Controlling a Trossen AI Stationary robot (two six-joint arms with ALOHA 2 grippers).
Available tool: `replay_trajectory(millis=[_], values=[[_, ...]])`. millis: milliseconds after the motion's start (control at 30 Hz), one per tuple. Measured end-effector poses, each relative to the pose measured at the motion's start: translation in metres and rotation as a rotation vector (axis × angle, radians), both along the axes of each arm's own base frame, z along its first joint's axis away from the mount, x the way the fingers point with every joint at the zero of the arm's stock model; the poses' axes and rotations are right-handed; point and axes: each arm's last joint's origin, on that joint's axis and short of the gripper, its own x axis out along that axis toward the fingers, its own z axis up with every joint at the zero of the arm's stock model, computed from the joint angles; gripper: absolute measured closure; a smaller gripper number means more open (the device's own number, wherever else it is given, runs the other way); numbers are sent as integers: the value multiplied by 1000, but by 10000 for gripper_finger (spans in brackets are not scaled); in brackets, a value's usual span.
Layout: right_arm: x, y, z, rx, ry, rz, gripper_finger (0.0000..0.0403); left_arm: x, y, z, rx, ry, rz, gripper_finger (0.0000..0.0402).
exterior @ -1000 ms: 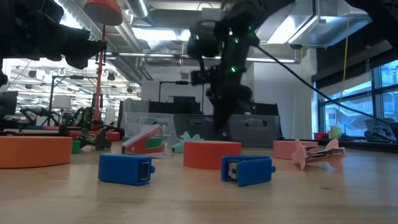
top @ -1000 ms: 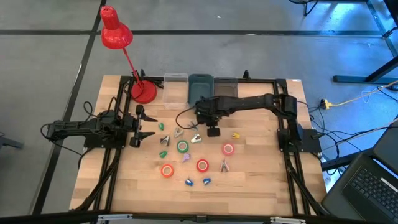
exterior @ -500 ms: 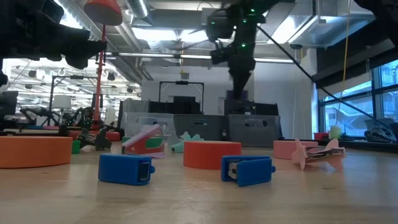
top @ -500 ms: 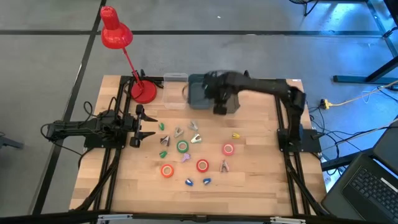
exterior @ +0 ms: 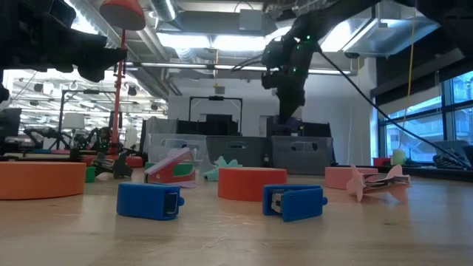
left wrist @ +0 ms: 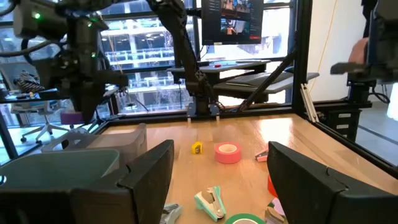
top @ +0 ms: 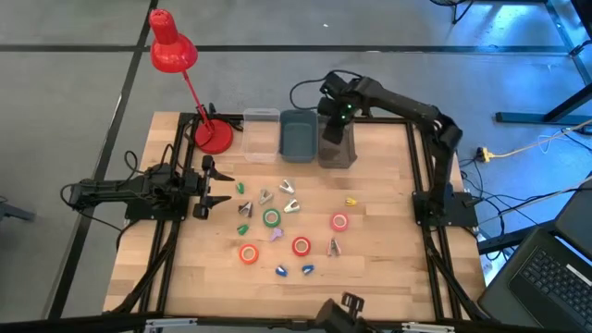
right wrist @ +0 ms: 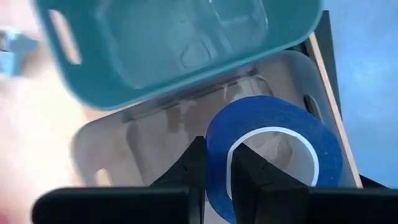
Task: Pick and place Stapler, Stapler remover, tape
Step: Put the purple tape into the black bin
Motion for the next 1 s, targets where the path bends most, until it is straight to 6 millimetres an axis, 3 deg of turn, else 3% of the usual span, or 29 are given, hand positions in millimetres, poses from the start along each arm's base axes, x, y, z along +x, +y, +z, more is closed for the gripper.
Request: replay_trajectory(millis=[267, 533, 833, 900, 1000], values=[[15, -11, -44, 21, 78, 30, 364, 0, 0, 0, 0, 0, 0, 154], [16, -25, -90, 80, 165, 26, 364, 0, 0, 0, 0, 0, 0, 154], [17, -31, -103, 90, 168, 17, 364, 0, 0, 0, 0, 0, 0, 154], [18, -32, -103, 88, 165, 9, 341, 0, 0, 0, 0, 0, 0, 154], [18, -31, -103, 98, 162, -24, 274, 0, 0, 0, 0, 0, 0, 154]])
